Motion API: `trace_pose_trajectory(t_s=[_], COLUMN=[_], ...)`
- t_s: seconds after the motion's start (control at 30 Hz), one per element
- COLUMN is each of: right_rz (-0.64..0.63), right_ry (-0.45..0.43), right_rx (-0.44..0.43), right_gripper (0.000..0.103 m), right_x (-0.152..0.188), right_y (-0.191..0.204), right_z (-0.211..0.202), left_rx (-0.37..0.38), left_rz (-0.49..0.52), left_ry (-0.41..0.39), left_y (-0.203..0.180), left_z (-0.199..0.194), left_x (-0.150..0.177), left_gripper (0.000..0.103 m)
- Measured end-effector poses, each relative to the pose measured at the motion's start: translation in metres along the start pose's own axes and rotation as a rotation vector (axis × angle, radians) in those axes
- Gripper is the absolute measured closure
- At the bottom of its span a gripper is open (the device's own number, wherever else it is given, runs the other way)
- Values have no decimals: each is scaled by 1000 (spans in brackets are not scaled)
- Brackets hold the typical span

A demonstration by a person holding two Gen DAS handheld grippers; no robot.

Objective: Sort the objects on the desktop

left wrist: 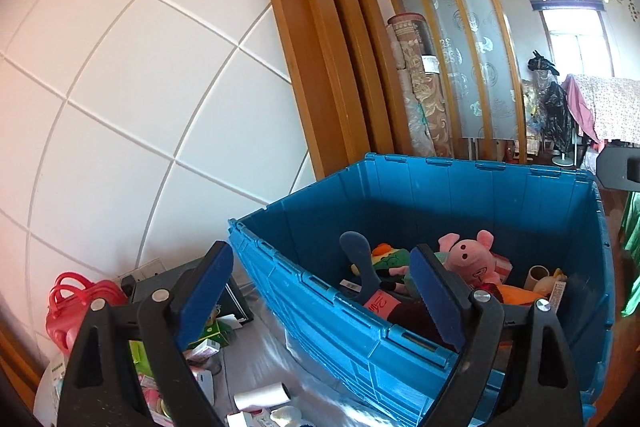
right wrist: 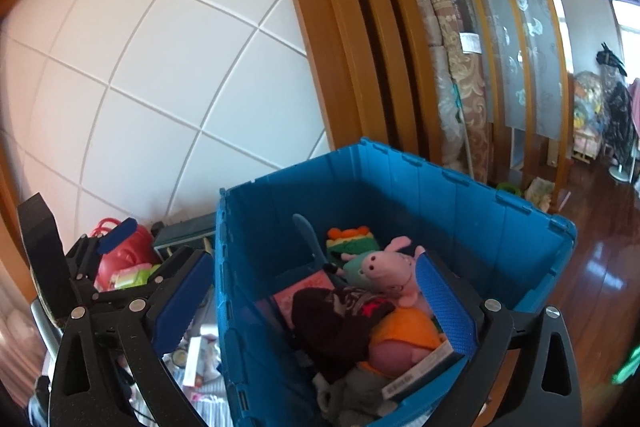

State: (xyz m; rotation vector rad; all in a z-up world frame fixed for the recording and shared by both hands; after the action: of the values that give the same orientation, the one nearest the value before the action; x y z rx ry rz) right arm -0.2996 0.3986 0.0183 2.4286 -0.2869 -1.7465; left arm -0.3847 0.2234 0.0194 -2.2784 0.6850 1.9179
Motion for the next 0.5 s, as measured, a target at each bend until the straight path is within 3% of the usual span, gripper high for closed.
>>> trace_pose_trajectory(t_s=[0.27, 0.5], right_rz=[6, 2], right_ry=[23, -15], right_rx=[8, 48], right_gripper=[1, 1], right_x=[13, 16], right_y=[5, 29], right_z=[0, -27], left_rx=[-47, -91], left_rz=[-40, -80], left_ry=[27, 24], left_y=[18, 48], left_z=[-9, -41], left_x=[20, 34], left_gripper=[13, 13])
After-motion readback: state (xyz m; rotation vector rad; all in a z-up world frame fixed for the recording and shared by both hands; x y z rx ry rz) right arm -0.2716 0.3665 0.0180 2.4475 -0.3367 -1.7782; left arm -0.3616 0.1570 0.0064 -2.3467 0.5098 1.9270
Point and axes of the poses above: each gripper's, at about its wrist camera, not at the fingertips, and z roughly the way its jaws point, y to its left, x to its underside, the point moved 6 cm from there along z, roughly the way its jaws point, and after that the axes turned 5 degrees about -y, right-handed, at the moved point
